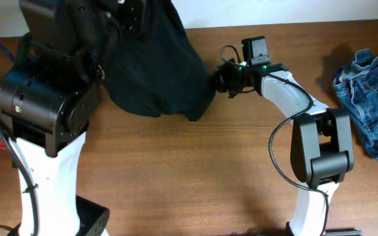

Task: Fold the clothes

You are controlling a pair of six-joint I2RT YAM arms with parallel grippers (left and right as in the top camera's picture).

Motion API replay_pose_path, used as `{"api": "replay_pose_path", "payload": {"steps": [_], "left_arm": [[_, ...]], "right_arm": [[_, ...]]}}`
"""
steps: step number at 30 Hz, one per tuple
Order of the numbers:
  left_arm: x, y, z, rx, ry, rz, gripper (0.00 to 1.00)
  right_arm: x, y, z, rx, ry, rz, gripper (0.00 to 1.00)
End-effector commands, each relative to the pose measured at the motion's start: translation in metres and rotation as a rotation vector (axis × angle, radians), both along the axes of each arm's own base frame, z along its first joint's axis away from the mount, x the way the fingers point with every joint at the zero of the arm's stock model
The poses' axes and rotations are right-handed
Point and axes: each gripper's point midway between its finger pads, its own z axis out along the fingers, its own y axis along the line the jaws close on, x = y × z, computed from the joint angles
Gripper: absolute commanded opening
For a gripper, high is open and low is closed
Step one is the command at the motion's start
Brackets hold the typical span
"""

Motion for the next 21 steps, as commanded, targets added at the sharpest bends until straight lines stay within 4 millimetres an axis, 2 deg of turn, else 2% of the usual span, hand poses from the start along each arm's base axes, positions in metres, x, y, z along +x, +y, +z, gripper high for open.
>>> {"api": "replay_pose_path", "payload": {"steps": [1, 4, 8, 12, 17, 21], "left_arm": [[-0.013, 0.011, 0.024, -0.033, -0.069, 0.024, 0.01], [-0.012, 0.017, 0.023, -0.028, -0.067, 0.057, 0.01], [-0.012, 0.019, 0.017, -0.015, -0.044, 0.067, 0.01], [-0.014, 0.020, 0.007, 0.005, -0.007, 0.069, 0.01], [-0.016, 0.034, -0.010, -0.026, 0.064, 0.154, 0.01], [-0.017, 0.052, -0.028, -0.065, 0.139, 0.214, 0.01]], "right_arm": [[0.011, -0.033, -0.003, -0.171, -0.190, 0.104, 0.04], [0.023, -0.068, 0.004, -0.202, -0.256, 0.097, 0.04], [0.042, -0.138, 0.038, -0.293, -0.403, 0.077, 0.04], [0.052, -0.191, 0.076, -0.421, -0.509, 0.036, 0.04], [0.060, -0.226, 0.125, -0.605, -0.616, -0.015, 0.04], [0.054, -0.259, 0.169, -0.874, -0.648, -0.101, 0.04]]}}
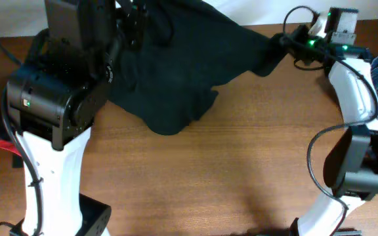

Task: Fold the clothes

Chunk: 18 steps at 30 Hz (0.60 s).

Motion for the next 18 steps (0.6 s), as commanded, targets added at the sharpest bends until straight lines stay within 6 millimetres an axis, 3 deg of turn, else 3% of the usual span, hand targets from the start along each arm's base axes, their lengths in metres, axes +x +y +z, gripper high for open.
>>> {"api": "replay_pose_path", "payload": {"steps": [1, 4, 7, 10, 14, 18], "left_arm": [[-0.015, 0.044, 0.018, -0.102, -0.040, 0.163, 0.01], [-0.014, 0.053, 0.003, -0.114, 0.023, 0.173, 0.01], [-0.006, 0.056, -0.003, -0.116, 0.039, 0.177, 0.01], [-0.003, 0.055, 0.004, -0.129, 0.010, 0.174, 0.01], [-0.010, 0.050, 0.023, -0.169, -0.048, 0.135, 0.01], [-0.035, 0.047, 0.042, -0.211, -0.087, 0.063, 0.01]], "right_arm": [[-0.006, -0.048, 0.059, -0.321, -0.112, -0.180, 0.04], [-0.018, -0.069, 0.085, -0.459, -0.129, -0.298, 0.04], [-0.028, -0.068, 0.108, -0.475, -0.167, -0.313, 0.04], [-0.041, -0.067, 0.135, -0.475, -0.216, -0.325, 0.04], [-0.081, -0.063, 0.200, -0.508, -0.334, -0.348, 0.04], [-0.133, -0.068, 0.257, -0.553, -0.418, -0.435, 0.04]]}}
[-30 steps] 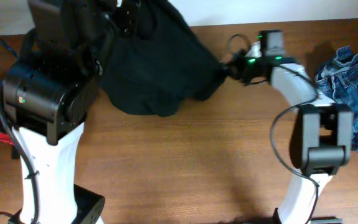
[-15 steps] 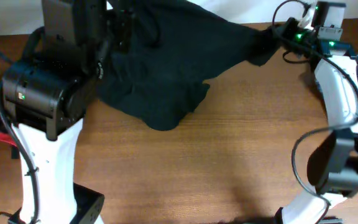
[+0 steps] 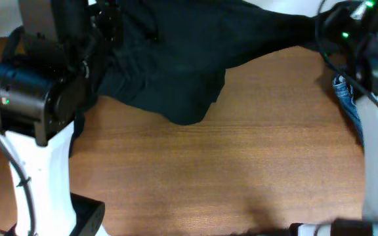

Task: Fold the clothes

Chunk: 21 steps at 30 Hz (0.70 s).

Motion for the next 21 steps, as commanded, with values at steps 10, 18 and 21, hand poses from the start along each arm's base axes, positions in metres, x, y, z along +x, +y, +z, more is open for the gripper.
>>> {"api": "replay_pose_path", "payload": {"steps": [10, 18, 21], "left_arm": [[-0.148, 0.008, 0.099, -0.152, -0.275, -0.188, 0.01], [-0.155, -0.012, 0.080, -0.129, -0.196, -0.261, 0.01], [-0.129, -0.016, 0.060, -0.080, -0.133, -0.202, 0.01]], "right_arm": [[-0.193, -0.019, 0.174, -0.159, -0.387, -0.252, 0.04], [-0.243, -0.017, 0.179, -0.188, -0.398, -0.286, 0.04], [-0.224, -0.020, 0.162, -0.185, -0.327, -0.279, 0.04]]}}
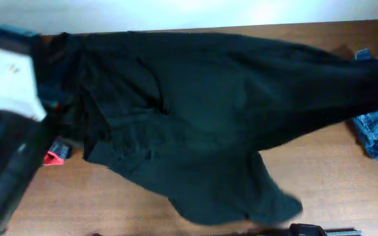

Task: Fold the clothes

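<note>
A large black garment point(215, 111) hangs spread across nearly the whole overhead view, raised high toward the camera. Its top edge runs from the far left to the right edge, and a loose lobe droops at the bottom middle. A blurred white and black part of my left arm point(5, 78) shows at the left edge, but its fingers are hidden by the cloth. My right gripper is out of view past the right edge; only its cable shows.
A crumpled pair of blue jeans point(373, 134) lies at the right side of the brown table point(320, 177), partly covered by the black garment. A small red object point(56, 156) sits at the left beneath the cloth's edge.
The black garment now covers far more of the view, spread wider and closer to the camera. The right arm has left the frame, and the left arm is only a blur at the left edge.
The garment first hung bunched from the left gripper, with the right gripper at its right edge near mid-table. Then the right gripper was farther right with the cloth stretched between the arms. It stretched wider still, and now fills the view.
</note>
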You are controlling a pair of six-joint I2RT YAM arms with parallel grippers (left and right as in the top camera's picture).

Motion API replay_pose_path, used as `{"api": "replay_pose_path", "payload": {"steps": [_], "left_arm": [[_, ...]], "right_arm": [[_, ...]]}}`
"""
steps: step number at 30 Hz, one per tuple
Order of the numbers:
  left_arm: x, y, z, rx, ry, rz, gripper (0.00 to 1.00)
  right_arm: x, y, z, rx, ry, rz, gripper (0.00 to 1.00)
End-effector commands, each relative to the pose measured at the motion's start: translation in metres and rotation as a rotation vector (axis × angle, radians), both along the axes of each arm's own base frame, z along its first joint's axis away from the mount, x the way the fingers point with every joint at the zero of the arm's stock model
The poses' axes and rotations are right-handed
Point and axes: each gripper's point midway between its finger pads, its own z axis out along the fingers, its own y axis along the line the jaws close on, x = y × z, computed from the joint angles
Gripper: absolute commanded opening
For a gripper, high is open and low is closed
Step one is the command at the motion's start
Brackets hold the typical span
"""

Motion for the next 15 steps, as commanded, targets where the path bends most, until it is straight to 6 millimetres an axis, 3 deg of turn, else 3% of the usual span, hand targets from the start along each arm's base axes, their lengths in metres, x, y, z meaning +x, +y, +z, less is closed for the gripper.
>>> {"api": "replay_pose_path", "payload": {"steps": [1, 4, 7, 15], "left_arm": [[0.043, -0.004, -0.025, 0.062, 0.076, 0.117, 0.01], [0.080, -0.003, -0.049, 0.142, 0.134, 0.238, 0.01], [0.102, -0.005, -0.068, 0.199, 0.175, 0.302, 0.01], [0.172, 0.003, -0.129, 0.317, 0.309, 0.435, 0.01]], "right_arm": [[0.026, -0.010, -0.015, -0.001, 0.077, -0.035, 0.04], [0.066, -0.008, -0.040, 0.017, 0.169, 0.021, 0.04], [0.102, -0.008, -0.067, 0.046, 0.252, 0.051, 0.04], [0.214, 0.002, -0.162, 0.123, 0.457, 0.211, 0.04]]}}
